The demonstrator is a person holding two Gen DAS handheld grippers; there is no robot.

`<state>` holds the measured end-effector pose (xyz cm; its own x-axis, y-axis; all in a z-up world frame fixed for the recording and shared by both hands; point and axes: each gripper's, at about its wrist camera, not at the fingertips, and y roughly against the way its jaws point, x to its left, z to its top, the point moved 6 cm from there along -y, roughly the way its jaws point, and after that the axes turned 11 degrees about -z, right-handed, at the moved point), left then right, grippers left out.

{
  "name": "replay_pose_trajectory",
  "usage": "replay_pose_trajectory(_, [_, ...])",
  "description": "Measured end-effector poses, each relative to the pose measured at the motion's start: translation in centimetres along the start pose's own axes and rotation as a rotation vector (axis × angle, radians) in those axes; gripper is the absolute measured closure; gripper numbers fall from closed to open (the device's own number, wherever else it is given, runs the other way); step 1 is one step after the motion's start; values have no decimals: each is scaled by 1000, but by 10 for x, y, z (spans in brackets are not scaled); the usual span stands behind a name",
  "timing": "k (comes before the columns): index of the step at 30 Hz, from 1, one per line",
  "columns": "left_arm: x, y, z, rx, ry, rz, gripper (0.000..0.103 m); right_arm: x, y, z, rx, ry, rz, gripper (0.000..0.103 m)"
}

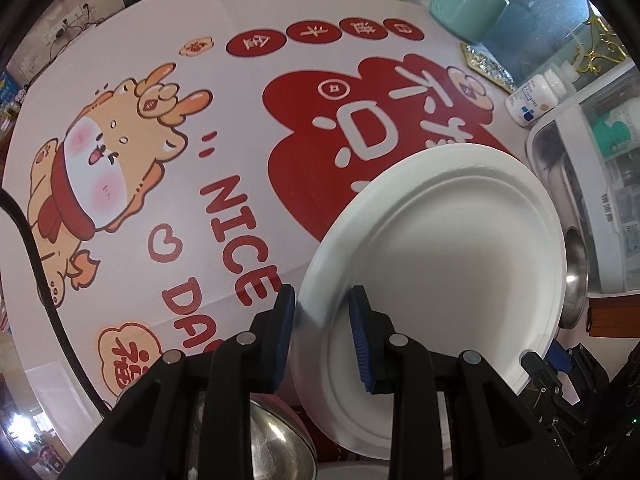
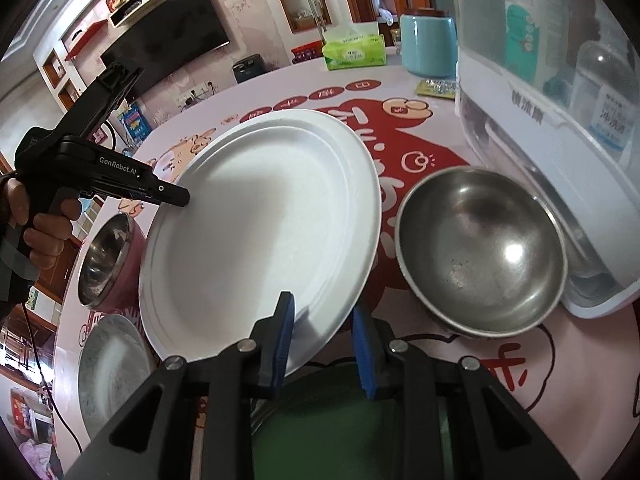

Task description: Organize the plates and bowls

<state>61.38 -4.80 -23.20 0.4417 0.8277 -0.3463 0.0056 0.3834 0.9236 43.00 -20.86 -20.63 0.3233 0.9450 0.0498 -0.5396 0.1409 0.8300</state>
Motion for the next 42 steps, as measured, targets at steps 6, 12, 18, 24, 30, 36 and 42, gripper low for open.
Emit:
replay_pose_trajectory(6, [-14,19,-8,-37,21,-21,77,-8,16,5,-29,-12,-1,77])
replay_pose_trajectory(12, [-34,41,-18,-72,33,-21,77,-14,41,10,-68,-14,8,78])
replay_pose_trajectory(18, [-55,70,-39,-89,33,-15,77,-26,75,13,-125,-25,11,81])
replay_pose_trajectory(24, [-77,98,-65,-121,44,-36,77,-40,110,10,-158,-61,33,84])
replay_pose_trajectory(30, [-93,122,-101,-136,71,-41,77,-44,143,1,-188,-75,69,86])
replay_pose_trajectory(36, [-106,145,-141,-160,89,-48,77,-47,169,-12,-193,-76,94,86])
replay_pose_trajectory(42, [-115,167,-185,-185,104,-47,77,-40,194,-31,-190,-56,109,86])
